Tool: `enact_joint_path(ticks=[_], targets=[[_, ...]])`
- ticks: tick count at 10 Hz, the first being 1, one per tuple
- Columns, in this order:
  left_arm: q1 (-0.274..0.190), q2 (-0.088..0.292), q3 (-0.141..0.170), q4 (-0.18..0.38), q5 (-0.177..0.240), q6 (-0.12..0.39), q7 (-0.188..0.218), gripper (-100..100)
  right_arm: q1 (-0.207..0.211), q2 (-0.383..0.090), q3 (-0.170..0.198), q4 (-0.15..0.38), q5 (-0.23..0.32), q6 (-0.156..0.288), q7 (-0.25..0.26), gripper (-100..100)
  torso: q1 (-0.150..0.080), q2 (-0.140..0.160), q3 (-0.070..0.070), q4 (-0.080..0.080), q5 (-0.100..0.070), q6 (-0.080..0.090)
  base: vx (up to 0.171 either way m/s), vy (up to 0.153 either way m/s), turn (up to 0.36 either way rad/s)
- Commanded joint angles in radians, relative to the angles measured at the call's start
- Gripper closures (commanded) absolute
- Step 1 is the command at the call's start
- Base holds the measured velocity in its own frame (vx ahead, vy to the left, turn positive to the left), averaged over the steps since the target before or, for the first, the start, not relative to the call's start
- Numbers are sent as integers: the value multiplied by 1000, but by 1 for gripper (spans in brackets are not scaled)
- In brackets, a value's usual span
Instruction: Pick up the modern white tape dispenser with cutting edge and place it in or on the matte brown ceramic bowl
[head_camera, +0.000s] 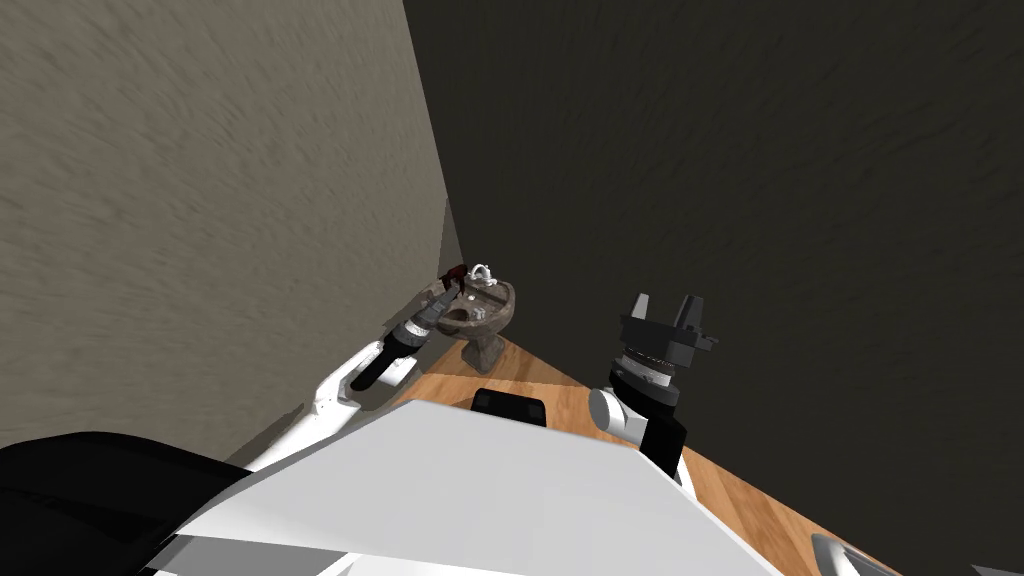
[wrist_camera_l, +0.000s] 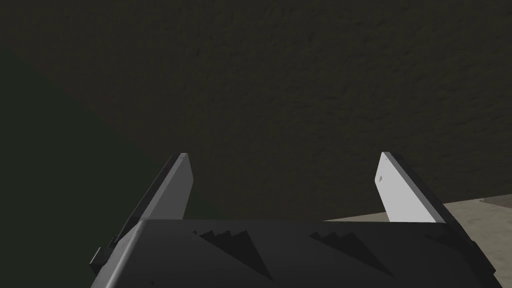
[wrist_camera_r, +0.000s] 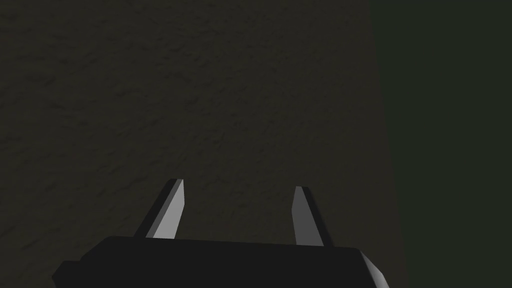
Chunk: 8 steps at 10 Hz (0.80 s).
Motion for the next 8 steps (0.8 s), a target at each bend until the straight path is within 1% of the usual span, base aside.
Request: enact_joint_path(ticks=[1, 2, 3, 4, 5, 6, 7, 8], targets=[[-4, 50, 0, 30, -14, 4, 1, -100, 0, 0, 0, 0, 0, 0, 0, 0, 0, 0, 0, 0, 0, 0, -46, 30, -102], [-4, 57, 0, 30, -14, 4, 1, -100, 0, 0, 0, 0, 0, 0, 0, 0, 0, 0, 0, 0, 0, 0, -39, 33, -67], [-6, 96, -2, 56, -27, 8, 1, -100, 0, 0, 0, 0, 0, 0, 0, 0, 0, -1, -1, 0, 0, 0, -55, 42, -127], [-6, 101, -2, 56, -27, 8, 1, -100, 0, 0, 0, 0, 0, 0, 0, 0, 1, 0, 0, 0, 0, 0, -46, 36, -68], [-7, 140, -3, 82, -40, 13, 2, -100, 0, 0, 0, 0, 0, 0, 0, 0, 0, -1, 0, 0, 0, 0, -43, 26, -120], [-6, 170, -3, 109, -53, 19, 2, -100, 0, 0, 0, 0, 0, 0, 0, 0, 0, -1, -1, 0, 0, 0, -56, 25, -175], [-6, 186, -3, 109, -53, 19, 2, -100, 0, 0, 0, 0, 0, 0, 0, 0, 0, -1, 0, 0, 0, 0, -36, 22, -70], [-5, 224, -4, 137, -66, 26, 2, -100, 0, 0, 0, 0, 0, 0, 0, 0, 0, -1, -1, 0, 0, 0, -29, 16, -135]])
